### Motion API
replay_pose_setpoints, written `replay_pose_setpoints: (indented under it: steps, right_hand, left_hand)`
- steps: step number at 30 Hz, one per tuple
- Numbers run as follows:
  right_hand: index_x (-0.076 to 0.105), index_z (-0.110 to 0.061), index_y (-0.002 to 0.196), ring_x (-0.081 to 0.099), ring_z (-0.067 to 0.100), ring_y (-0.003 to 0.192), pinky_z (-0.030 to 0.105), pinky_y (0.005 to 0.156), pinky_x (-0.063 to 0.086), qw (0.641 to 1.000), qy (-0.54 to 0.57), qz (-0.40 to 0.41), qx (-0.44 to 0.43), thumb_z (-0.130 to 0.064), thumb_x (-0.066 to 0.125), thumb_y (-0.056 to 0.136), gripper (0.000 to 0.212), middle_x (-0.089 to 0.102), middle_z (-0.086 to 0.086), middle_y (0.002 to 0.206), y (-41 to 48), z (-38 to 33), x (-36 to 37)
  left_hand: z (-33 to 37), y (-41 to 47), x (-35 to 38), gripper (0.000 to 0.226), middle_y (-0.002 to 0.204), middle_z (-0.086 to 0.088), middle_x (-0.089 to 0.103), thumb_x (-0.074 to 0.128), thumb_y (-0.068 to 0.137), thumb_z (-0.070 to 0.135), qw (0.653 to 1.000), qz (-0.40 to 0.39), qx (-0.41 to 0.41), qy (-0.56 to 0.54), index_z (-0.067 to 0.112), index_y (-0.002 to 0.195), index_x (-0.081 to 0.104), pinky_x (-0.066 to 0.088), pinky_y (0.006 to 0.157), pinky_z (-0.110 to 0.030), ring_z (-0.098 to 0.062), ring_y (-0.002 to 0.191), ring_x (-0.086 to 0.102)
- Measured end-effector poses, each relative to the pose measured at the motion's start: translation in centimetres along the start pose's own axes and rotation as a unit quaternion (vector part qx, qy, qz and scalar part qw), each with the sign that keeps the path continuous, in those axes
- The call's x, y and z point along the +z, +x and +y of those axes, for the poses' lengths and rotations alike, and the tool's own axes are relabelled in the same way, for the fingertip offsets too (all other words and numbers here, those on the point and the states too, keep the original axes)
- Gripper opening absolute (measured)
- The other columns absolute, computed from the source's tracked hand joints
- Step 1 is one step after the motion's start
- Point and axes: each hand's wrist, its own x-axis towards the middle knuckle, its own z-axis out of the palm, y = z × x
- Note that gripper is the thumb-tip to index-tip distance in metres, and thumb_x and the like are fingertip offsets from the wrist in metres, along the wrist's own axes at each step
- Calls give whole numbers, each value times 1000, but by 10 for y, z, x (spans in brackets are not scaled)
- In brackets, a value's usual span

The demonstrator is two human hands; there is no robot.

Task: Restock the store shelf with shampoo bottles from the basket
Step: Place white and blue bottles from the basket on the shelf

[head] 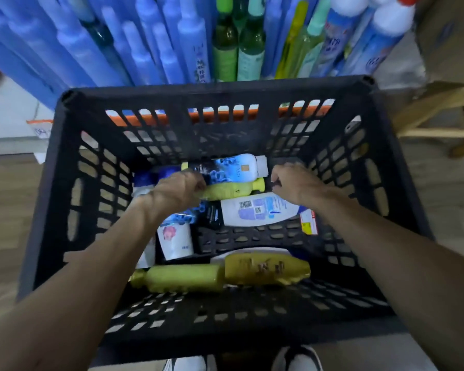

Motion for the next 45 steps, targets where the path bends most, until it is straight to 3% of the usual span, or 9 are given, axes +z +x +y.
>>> replay_pose_setpoints:
  steps: [14, 21, 30, 33, 35, 36, 38, 40, 45]
  right_hand:
    - [42, -17, 129, 35, 27, 133, 43, 102, 32, 991, -106, -82, 0, -22, 69, 86, 50, 45, 6, 139, -16, -1, 18]
    - [41, -15, 130, 37, 28, 132, 43, 103, 33, 993, -94, -76, 12, -24, 68, 88, 51, 44, 8, 140, -17, -1, 22]
    - [38, -13, 142, 49, 27, 125, 34, 93, 42, 934, 346, -7, 88, -43, 64, 90, 65, 50, 6, 138, 17, -27, 1]
    - [62, -10, 117, 58, 27, 107, 37, 82, 47, 894, 429, 22, 129, -40, 68, 88, 42, 62, 8, 112, 30, -34, 6]
    - [74, -20, 73, 63, 25, 97, 43, 92, 54, 852, 503, 17, 144, -29, 74, 86, 17, 66, 7, 90, 25, -35, 5]
    - [71, -22, 56, 64, 25, 97, 42, 95, 53, 829, 538, 1, 152, -25, 76, 85, 30, 67, 6, 86, 20, -34, 3]
    - [74, -19, 65, 66, 26, 100, 38, 95, 53, 792, 586, -12, 170, -21, 77, 84, 20, 71, 9, 94, 4, -34, -3]
    - [73, -5, 86, 69, 25, 93, 40, 91, 56, 795, 575, 8, 193, -20, 79, 82, 16, 73, 13, 98, -17, -42, -24]
    - [54, -4, 108, 60, 31, 98, 32, 74, 43, 913, 354, 103, 177, -24, 75, 81, 40, 55, 12, 111, -94, -71, -124]
  left_hand:
    - [-23, -33, 0, 58, 116, -2, 55, 78, 74, 22, 990, -50, -87, 103, 25, 123, 47, 44, 98, -44, -22, 105, 52]
    - [-24, -38, 2, 63, 111, -3, 54, 79, 74, 30, 992, -62, -82, 74, 14, 125, 46, 45, 82, -24, -15, 94, 51]
    - [-29, -39, -1, 60, 93, 1, 52, 83, 69, 34, 990, -86, -107, 32, 11, 113, 50, 36, 56, -14, -13, 79, 52]
    - [-33, -35, -2, 58, 90, 5, 53, 84, 66, 34, 990, -92, -108, 8, 15, 111, 51, 40, 63, -18, -12, 80, 53]
    - [-32, -36, -9, 58, 92, 4, 57, 85, 65, 36, 988, -91, -121, -23, 17, 110, 53, 41, 64, -20, -13, 82, 56]
    - [-30, -37, -14, 57, 95, 3, 59, 84, 66, 37, 987, -84, -128, -45, 17, 109, 54, 42, 63, -21, -14, 82, 57]
    - [-18, -48, -28, 51, 96, 0, 62, 81, 70, 39, 985, -50, -141, -89, 17, 108, 56, 43, 61, -21, -14, 79, 60]
    - [2, -67, -49, 45, 98, -2, 63, 76, 76, 38, 988, -3, -140, -61, 15, 109, 56, 43, 61, -21, -15, 79, 61]
    - [63, -148, -130, 52, 117, -8, 59, 67, 82, 40, 986, 32, -157, 35, 17, 124, 47, 46, 78, -33, -25, 103, 61]
